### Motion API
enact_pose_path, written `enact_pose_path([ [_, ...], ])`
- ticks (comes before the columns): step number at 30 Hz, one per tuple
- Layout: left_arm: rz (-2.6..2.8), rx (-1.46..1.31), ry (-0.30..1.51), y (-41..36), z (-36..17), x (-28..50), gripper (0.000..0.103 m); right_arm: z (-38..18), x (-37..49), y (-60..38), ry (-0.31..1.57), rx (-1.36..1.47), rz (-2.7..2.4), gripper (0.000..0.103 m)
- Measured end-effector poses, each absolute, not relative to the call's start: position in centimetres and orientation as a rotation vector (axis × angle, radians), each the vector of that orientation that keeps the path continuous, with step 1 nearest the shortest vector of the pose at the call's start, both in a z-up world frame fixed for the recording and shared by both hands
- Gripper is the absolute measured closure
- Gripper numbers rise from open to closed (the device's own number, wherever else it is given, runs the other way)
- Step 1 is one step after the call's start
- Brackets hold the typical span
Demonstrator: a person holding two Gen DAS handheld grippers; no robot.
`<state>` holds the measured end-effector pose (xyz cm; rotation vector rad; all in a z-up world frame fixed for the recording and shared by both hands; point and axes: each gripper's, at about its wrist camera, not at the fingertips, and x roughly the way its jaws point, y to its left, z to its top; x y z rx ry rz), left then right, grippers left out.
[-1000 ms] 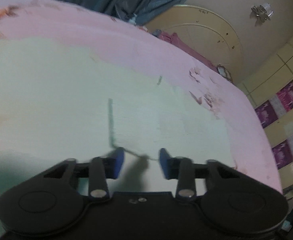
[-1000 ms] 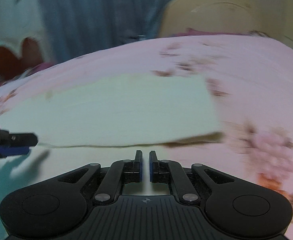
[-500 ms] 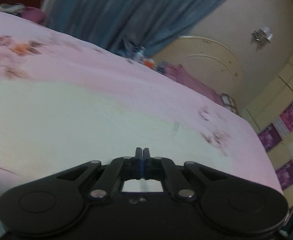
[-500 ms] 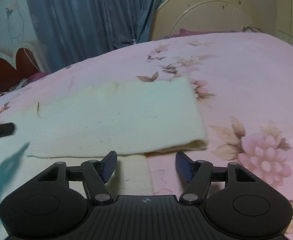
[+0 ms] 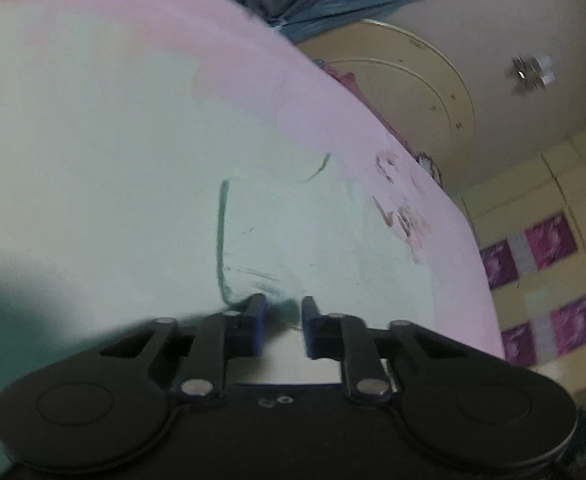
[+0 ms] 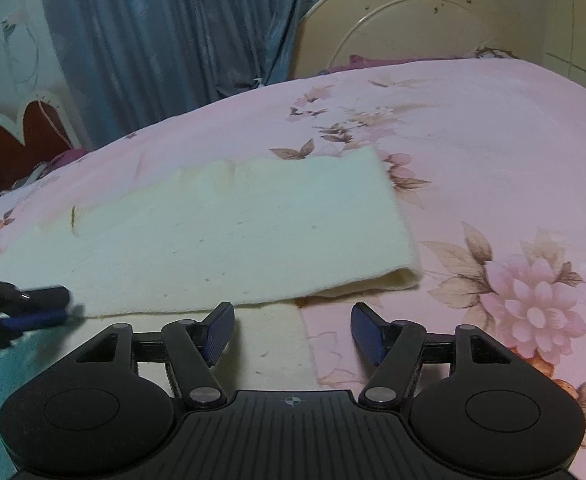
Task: Fold small clothes
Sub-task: 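Fold the held sleeve across the sweater body and open the left gripper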
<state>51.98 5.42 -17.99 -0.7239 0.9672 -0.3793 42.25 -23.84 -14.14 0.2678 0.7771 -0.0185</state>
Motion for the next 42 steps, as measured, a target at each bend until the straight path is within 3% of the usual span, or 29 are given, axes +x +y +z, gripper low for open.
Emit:
enact_pose_path([
  [3,-0.372,-0.811,0.957,5.4,-19.2,52.5,0.099,-14.1,42.1,-24.2,0.779,0.277,-0.035,0.038],
  [7,-0.362,-0.769,0.967,5.5,-18.5,51.9,0.096,-14.3,42.1,-24.3,0.783,0.293,-0.046,0.038],
  [10,-0.334,-0.737,0.94,5.7,-17.2,50.3,0.056,-14.3,42.1,-24.2,0.783,0.296,-0.041,0.038],
  [11,-0.323,-0.758,0.923,5.8,-17.1,49.9,0.037,-14.4,42.1,-24.2,0.785,0.297,-0.039,0.038],
  [12,-0.313,-0.788,0.902,5.7,-17.1,49.6,0.028,-14.5,42.2,-24.1,0.785,0.297,-0.038,0.038],
  [13,-0.305,-0.812,0.892,5.5,-17.3,49.7,0.027,-14.5,42.2,-24.1,0.786,0.297,-0.037,0.038],
  [17,-0.269,-0.888,0.87,5.1,-18.0,50.2,0.029,-14.4,42.2,-24.1,0.787,0.294,-0.036,0.038],
  [19,-0.254,-0.909,0.842,5.3,-18.2,50.3,0.037,-14.3,42.1,-24.0,0.784,0.291,-0.032,0.038],
  [21,-0.242,-0.933,0.823,5.6,-18.8,50.6,0.059,-14.2,42.0,-24.1,0.782,0.288,-0.031,0.038],
  [24,-0.218,-1.01,0.811,6.7,-20.1,51.0,0.08,-14.1,41.9,-24.2,0.782,0.291,-0.033,0.038],
  [25,-0.221,-1.023,0.809,6.8,-20.3,51.1,0.081,-14.1,41.9,-24.3,0.78,0.292,-0.034,0.038],
  [27,-0.229,-1.0,0.81,6.7,-20.3,51.6,0.094,-14.0,41.8,-24.3,0.778,0.296,-0.036,0.038],
  [42,-0.181,-0.797,0.694,13.6,-15.2,50.9,0.096,-14.8,42.8,-23.6,0.794,0.275,-0.03,0.038],
])
